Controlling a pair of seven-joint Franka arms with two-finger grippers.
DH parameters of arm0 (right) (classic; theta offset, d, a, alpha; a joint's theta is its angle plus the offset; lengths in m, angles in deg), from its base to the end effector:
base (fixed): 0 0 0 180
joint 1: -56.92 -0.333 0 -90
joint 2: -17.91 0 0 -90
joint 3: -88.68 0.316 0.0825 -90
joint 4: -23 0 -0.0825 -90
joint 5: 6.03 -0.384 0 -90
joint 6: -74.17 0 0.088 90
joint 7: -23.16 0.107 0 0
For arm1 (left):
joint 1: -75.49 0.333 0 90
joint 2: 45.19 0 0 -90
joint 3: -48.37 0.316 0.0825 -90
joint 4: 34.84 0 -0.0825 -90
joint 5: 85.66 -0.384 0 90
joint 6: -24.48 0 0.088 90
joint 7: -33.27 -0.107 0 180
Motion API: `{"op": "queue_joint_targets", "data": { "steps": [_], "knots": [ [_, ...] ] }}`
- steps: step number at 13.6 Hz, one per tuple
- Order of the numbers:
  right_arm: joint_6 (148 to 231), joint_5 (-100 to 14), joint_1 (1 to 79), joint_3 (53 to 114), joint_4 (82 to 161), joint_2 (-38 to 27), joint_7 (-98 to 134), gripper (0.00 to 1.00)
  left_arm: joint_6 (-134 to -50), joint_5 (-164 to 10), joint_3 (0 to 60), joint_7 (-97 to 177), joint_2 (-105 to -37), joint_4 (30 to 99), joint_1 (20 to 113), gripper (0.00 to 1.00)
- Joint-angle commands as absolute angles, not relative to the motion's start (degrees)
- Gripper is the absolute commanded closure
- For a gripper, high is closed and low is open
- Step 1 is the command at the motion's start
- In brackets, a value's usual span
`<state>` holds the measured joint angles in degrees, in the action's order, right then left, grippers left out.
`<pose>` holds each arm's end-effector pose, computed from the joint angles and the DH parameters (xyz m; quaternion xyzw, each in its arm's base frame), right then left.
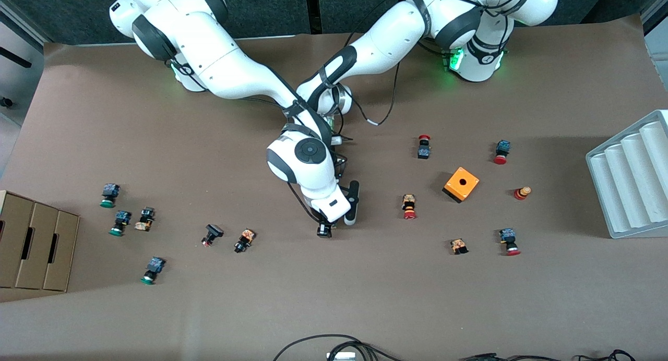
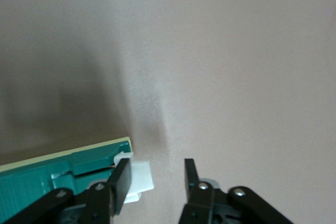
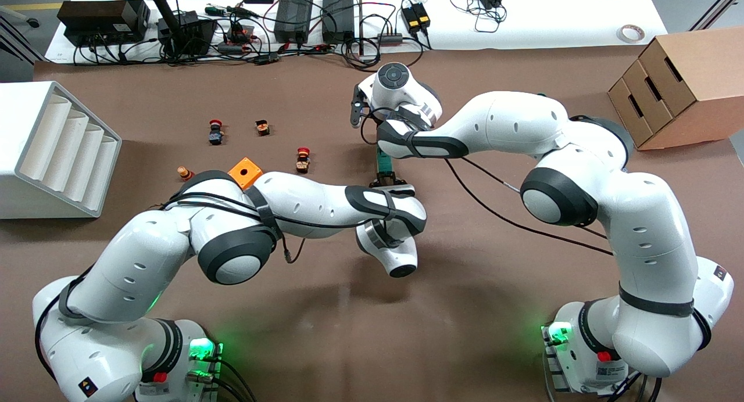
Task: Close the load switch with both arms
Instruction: 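Push the white handle fully down onto the contacts with the right gripper, then lift the right gripper away while the left gripper releases the base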
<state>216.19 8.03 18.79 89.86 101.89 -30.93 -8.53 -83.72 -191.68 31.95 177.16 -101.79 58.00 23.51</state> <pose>0.5883 0.4780 0.2272 0.7549 0.6391 0.1289 0.0711 0.3236 -0.5727 0.0622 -0.8179 -0.0328 -0.5740 0.0221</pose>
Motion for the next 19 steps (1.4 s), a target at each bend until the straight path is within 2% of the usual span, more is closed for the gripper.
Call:
{"op": "queue_joint_targets", "data": {
  "steps": [1, 4, 5, 7, 8, 9, 10, 12, 16, 19],
  "knots": [
    [216.03, 8.38, 19.3, 90.18, 100.87, -30.61, -7.95, 0.0, -85.29, -192.98, 32.9, 177.06, -102.85, 55.87, 24.08, 0.79],
    [212.0, 8.03, 19.04, 90.26, 101.31, -27.97, -7.78, 0.0, -85.29, -192.98, 32.9, 177.06, -102.85, 55.87, 24.08, 0.79],
    [210.33, 6.81, 18.95, 90.18, 101.31, -26.66, -7.78, 0.0, -85.29, -192.98, 32.9, 177.06, -102.85, 55.87, 24.08, 0.74],
    [207.08, 2.51, 19.12, 89.83, 101.31, -23.15, -7.69, 0.0, -85.38, -192.8, 32.9, 177.06, -102.76, 55.78, 24.08, 0.49],
    [205.06, 1.01, 19.39, 89.65, 101.31, -20.78, -7.34, 0.0, -85.47, -192.63, 32.81, 177.06, -102.59, 55.43, 24.08, 0.43],
    [201.99, -0.05, 19.65, 89.13, 101.48, -17.89, -5.6, 0.0, -85.47, -192.62, 32.81, 177.06, -102.67, 55.17, 24.34, 0.06],
    [198.48, -1.19, 20.0, 88.6, 101.4, -14.81, -1.93, 0.0, -85.47, -192.8, 32.81, 176.97, -102.68, 55.16, 24.34, 0.0],
    [192.58, -3.99, 20.44, 88.51, 100.87, -11.89, 5.72, 0.0, -85.47, -192.36, 32.72, 176.97, -102.41, 55.08, 24.34, 0.0],
    [191.94, -6.03, 24.31, 88.59, 101.04, -8.37, 9.25, 0.0, -85.73, -192.1, 32.46, 174.27, -101.97, 55.08, 24.43, 0.0],
    [190.28, -6.12, 29.04, 88.68, 101.48, -6.26, 17.43, 0.0, -87.22, -183.61, 32.37, 165.31, -99.52, 54.2, 24.43, 0.0]
  ]
}}
